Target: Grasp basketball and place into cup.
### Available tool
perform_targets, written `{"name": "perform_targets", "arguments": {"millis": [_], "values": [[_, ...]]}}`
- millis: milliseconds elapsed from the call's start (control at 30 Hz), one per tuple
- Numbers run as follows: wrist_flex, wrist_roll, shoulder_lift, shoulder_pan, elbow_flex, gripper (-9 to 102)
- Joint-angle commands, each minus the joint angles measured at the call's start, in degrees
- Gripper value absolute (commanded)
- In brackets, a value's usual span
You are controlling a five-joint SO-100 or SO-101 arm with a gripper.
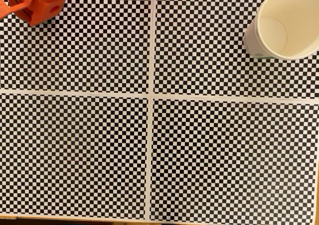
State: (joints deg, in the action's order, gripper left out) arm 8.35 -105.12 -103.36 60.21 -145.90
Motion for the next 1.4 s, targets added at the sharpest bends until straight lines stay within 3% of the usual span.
{"name": "perform_targets", "arguments": {"millis": [0,333,567,900,1200,1367], "values": [[-0.18,-0.18,-0.26,0.35,-0.62,15],[-0.18,1.32,-0.09,1.76,-0.88,1],[-0.18,3.08,-5.80,-1.14,-3.16,0],[0.44,8.35,-34.54,-12.48,-15.56,0],[0.00,11.87,-50.80,-20.57,-22.50,0],[0.53,13.18,-69.43,-25.14,-30.41,0]]}}
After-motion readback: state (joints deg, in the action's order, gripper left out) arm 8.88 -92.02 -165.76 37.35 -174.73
